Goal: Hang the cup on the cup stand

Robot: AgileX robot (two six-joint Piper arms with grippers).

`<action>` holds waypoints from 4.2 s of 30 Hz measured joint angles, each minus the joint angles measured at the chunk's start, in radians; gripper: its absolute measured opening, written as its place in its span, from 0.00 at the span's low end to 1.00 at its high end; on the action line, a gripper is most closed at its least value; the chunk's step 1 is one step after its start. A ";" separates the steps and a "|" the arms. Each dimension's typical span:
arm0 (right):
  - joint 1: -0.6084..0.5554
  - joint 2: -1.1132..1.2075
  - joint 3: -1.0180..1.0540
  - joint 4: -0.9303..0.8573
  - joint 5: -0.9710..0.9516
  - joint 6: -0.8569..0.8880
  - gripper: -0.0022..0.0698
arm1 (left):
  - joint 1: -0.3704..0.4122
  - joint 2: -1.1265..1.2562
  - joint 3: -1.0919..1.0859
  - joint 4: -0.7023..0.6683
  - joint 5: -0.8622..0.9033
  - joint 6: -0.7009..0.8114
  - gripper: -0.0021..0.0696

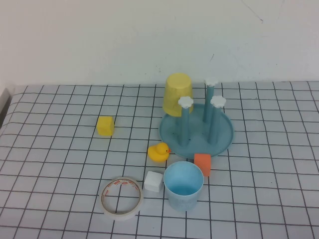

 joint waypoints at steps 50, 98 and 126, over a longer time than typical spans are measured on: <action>0.000 0.000 0.009 0.960 0.003 0.001 0.03 | 0.000 0.000 0.002 -0.660 -0.140 -0.258 0.03; 0.000 0.000 0.009 1.062 0.071 -0.361 0.03 | -0.522 1.499 -1.382 0.032 0.685 0.270 0.03; 0.000 0.000 0.009 1.060 0.131 -0.382 0.03 | -0.553 1.991 -1.659 -0.068 0.750 0.062 0.71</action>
